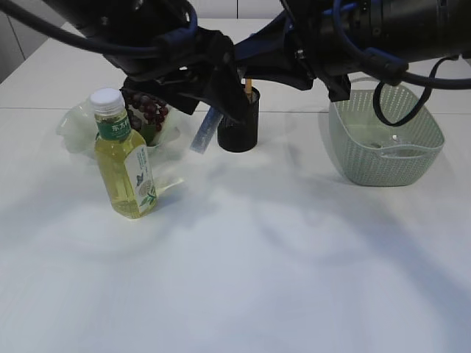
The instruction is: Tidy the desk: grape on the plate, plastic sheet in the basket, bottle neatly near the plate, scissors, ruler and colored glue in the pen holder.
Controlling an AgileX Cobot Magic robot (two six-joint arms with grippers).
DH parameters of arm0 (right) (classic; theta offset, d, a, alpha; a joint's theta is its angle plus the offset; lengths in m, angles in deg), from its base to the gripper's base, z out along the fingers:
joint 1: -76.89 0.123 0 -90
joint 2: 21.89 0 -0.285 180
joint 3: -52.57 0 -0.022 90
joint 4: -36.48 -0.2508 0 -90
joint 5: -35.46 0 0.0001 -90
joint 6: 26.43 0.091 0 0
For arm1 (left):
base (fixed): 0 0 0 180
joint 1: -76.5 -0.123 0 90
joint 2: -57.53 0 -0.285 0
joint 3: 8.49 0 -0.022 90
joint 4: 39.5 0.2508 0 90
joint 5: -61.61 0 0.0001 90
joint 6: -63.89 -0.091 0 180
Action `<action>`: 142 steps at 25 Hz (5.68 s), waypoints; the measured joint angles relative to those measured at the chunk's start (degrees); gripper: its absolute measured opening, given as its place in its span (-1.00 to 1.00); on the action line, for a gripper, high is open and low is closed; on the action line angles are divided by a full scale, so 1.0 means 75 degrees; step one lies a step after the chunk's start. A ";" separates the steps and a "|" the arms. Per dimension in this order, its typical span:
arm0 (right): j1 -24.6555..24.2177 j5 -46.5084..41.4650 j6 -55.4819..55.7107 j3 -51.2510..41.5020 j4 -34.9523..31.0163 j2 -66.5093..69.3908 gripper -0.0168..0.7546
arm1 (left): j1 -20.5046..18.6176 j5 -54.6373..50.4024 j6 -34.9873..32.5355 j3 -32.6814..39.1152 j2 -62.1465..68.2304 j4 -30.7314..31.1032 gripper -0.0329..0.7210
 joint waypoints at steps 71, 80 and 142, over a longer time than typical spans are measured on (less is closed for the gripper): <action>-0.0787 0.2224 -0.3837 0.7011 0.1122 0.6264 -0.64 | -0.3240 0.0339 0.0561 0.4146 -0.2031 0.0971 0.38; -0.0689 0.2224 -0.4576 0.7011 0.1122 0.6352 -0.60 | -0.3240 0.0339 0.0561 0.4146 -0.2031 0.0971 0.38; -0.0735 -0.3181 0.4807 0.0376 1.0625 -0.2615 -0.01 | -0.4748 -0.0440 0.0764 0.4553 -0.4811 0.2315 0.38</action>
